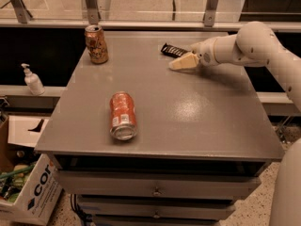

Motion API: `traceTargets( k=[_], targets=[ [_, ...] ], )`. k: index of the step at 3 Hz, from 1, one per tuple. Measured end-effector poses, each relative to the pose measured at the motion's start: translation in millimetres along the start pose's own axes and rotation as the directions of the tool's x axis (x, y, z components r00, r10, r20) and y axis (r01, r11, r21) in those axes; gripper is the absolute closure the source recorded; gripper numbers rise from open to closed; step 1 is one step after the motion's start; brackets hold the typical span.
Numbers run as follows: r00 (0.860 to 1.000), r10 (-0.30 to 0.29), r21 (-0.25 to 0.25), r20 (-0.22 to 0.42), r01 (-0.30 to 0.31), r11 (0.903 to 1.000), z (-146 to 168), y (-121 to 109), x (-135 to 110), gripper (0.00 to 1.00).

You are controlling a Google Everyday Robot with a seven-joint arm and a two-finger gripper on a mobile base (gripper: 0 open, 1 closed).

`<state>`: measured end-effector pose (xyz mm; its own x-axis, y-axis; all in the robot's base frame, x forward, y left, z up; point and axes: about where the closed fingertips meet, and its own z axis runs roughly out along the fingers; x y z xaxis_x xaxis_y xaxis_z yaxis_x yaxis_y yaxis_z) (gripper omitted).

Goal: Move rxbar chocolate near orange can

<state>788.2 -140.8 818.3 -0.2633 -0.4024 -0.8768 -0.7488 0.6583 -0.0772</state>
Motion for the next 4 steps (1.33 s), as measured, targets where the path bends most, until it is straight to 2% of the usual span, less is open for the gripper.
traceTargets(
  k=[1, 3, 4],
  targets=[
    [1.000, 0.009, 0.008, -0.017, -0.009, 0.9999, -1.5, -0.5, 10.5, 0.49],
    [1.000, 0.009, 0.008, -0.017, -0.009, 0.9999, -4.5, -1.1, 5.5, 0.95],
    [1.000, 0.009, 0.008, -0.017, -0.009, 0.9999, -4.9, -1.2, 4.8, 1.00]
  ],
)
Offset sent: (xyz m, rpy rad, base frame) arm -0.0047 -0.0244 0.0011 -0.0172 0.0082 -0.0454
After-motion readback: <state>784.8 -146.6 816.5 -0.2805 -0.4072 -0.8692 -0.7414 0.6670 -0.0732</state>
